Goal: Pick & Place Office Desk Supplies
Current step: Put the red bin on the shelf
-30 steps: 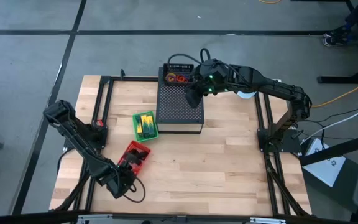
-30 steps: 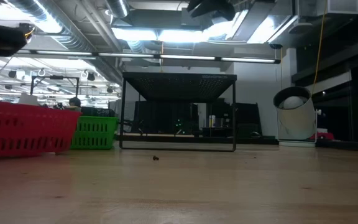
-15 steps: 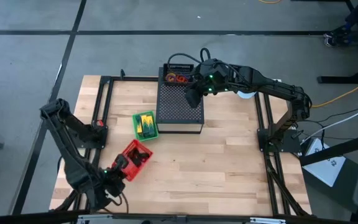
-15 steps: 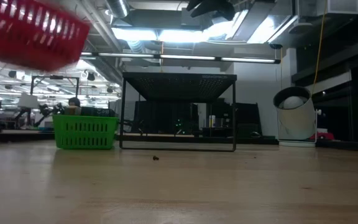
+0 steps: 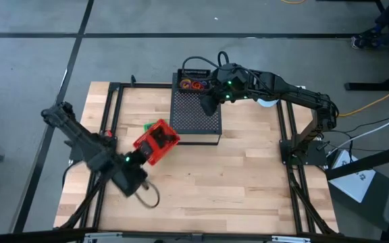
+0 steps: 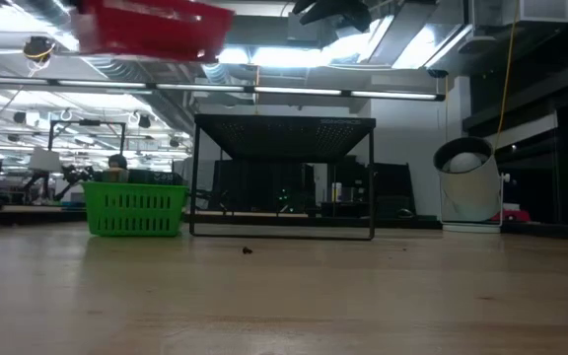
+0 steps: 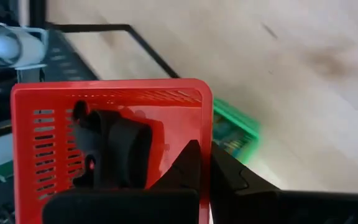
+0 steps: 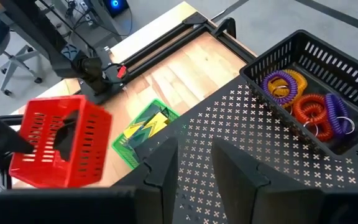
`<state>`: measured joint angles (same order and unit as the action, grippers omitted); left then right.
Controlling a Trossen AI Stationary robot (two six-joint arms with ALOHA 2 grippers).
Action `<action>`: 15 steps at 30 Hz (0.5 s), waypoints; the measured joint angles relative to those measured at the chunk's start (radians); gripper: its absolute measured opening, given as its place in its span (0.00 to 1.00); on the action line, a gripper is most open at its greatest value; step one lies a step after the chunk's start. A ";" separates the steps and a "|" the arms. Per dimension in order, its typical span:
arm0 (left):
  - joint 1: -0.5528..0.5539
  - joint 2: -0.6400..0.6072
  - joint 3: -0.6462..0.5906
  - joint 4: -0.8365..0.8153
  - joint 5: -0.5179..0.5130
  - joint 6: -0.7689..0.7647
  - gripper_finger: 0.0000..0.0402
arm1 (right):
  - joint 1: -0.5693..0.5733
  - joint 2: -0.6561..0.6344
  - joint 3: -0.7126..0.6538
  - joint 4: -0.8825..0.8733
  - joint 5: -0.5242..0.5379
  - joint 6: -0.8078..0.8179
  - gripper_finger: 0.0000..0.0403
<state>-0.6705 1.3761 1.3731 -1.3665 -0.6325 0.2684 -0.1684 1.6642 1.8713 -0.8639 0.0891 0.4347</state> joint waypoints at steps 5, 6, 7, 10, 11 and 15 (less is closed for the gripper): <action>0.159 -0.099 0.000 0.138 0.042 0.153 0.01 | 0.000 0.000 0.000 0.000 -0.001 0.002 0.25; 0.193 -0.118 0.000 0.160 0.047 0.159 0.01 | 0.000 0.000 0.000 0.000 -0.002 0.003 0.25; 0.226 -0.136 0.000 0.181 0.053 0.158 0.01 | 0.000 0.000 0.000 0.000 -0.002 0.003 0.25; 0.320 -0.168 0.000 0.227 0.074 0.093 0.01 | 0.000 0.000 0.000 0.000 -0.003 0.000 0.25; 0.350 -0.173 0.000 0.245 0.094 0.064 0.01 | 0.000 0.000 0.000 0.000 -0.003 -0.001 0.25; 0.447 -0.162 0.000 0.307 0.246 0.027 0.01 | 0.000 0.000 0.000 -0.001 -0.003 -0.016 0.25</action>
<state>-0.2230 1.2142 1.3735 -1.0598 -0.3862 0.2956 -0.1684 1.6642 1.8713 -0.8646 0.0860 0.4190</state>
